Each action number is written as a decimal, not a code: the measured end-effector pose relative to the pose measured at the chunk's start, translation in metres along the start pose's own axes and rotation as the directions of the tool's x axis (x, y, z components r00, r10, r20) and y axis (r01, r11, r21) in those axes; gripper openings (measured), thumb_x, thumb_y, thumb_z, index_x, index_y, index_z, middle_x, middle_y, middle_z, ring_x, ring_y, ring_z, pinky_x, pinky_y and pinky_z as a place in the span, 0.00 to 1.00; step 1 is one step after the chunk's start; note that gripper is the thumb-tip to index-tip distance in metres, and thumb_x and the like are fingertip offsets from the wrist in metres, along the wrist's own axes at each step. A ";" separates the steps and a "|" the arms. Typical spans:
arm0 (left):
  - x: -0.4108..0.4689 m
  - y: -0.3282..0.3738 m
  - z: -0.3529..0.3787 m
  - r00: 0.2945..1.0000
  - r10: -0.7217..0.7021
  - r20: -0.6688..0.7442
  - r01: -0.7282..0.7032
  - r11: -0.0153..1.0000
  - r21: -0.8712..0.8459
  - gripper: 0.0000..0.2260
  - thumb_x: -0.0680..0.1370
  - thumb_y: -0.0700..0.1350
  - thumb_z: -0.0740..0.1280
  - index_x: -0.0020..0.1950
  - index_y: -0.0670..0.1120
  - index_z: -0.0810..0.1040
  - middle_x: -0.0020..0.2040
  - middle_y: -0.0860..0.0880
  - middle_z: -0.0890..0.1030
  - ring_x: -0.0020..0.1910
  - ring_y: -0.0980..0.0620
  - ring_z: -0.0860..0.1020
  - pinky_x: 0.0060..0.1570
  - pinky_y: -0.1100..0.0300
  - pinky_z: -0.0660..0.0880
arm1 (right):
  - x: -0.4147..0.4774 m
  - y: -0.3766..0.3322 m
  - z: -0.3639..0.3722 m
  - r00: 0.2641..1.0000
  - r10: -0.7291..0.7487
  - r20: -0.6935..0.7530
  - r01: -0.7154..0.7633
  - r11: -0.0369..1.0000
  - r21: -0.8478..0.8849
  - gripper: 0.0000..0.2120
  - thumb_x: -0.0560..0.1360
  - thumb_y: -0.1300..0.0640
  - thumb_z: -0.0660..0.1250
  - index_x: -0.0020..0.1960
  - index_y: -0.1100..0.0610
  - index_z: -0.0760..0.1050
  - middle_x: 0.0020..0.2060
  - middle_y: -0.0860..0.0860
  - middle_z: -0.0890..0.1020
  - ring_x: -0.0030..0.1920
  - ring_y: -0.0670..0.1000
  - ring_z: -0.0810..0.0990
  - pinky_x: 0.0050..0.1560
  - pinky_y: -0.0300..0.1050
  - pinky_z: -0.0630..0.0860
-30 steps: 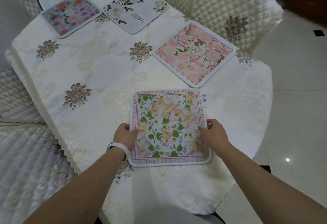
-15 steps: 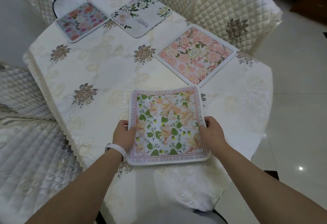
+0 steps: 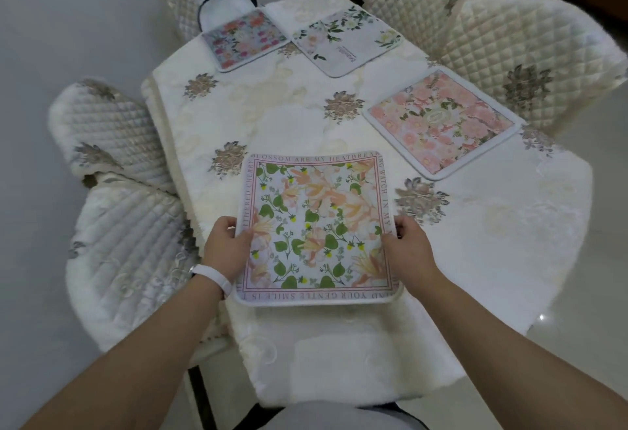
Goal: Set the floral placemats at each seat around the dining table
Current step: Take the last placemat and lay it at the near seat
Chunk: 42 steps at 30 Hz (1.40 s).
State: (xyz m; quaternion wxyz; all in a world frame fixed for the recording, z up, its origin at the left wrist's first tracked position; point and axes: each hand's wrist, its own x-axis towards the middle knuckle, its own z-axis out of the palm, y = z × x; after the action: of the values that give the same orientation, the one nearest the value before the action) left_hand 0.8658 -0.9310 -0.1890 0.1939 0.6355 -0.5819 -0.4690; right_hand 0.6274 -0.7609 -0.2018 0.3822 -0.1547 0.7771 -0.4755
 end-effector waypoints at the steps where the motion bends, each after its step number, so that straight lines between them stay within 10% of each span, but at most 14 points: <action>1: 0.002 -0.001 -0.017 1.000 0.001 -0.016 -0.001 1.000 -0.006 0.03 0.77 0.44 0.66 0.49 0.49 0.73 0.47 0.47 0.84 0.41 0.46 0.84 0.43 0.45 0.81 | -0.004 -0.007 0.011 1.000 -0.015 0.016 0.015 1.000 -0.010 0.06 0.79 0.62 0.62 0.52 0.52 0.74 0.46 0.48 0.82 0.45 0.48 0.82 0.34 0.38 0.75; 11: 0.001 -0.011 -0.219 0.989 0.102 -0.105 -0.114 0.986 -0.122 0.07 0.77 0.41 0.68 0.53 0.43 0.73 0.46 0.47 0.84 0.40 0.47 0.84 0.33 0.55 0.79 | -0.075 -0.087 0.158 0.982 -0.146 0.122 0.148 0.989 -0.005 0.07 0.77 0.62 0.63 0.53 0.54 0.76 0.48 0.49 0.84 0.46 0.51 0.84 0.46 0.52 0.83; 19: 0.020 -0.065 -0.346 0.987 0.086 -0.133 -0.107 0.981 -0.162 0.05 0.76 0.44 0.69 0.49 0.48 0.75 0.47 0.47 0.85 0.41 0.46 0.85 0.45 0.44 0.82 | -0.137 -0.120 0.277 0.972 -0.194 0.135 0.193 0.981 0.021 0.08 0.77 0.63 0.63 0.55 0.57 0.76 0.48 0.52 0.84 0.44 0.53 0.86 0.42 0.51 0.83; 42: 0.159 -0.064 -0.412 0.999 0.040 -0.028 -0.046 0.960 -0.275 0.05 0.78 0.42 0.67 0.50 0.45 0.73 0.46 0.44 0.85 0.40 0.44 0.85 0.45 0.41 0.81 | -0.074 -0.171 0.391 0.984 -0.138 0.112 0.127 0.987 0.100 0.10 0.77 0.66 0.62 0.56 0.58 0.78 0.46 0.52 0.86 0.42 0.54 0.87 0.40 0.50 0.83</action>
State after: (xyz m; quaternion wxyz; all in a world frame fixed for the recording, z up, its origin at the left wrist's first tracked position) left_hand 1.2210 -1.1851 -0.0992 0.2971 0.5946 -0.5227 -0.5339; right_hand 0.9448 -1.0449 -0.1218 0.4019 -0.2163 0.7181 -0.5254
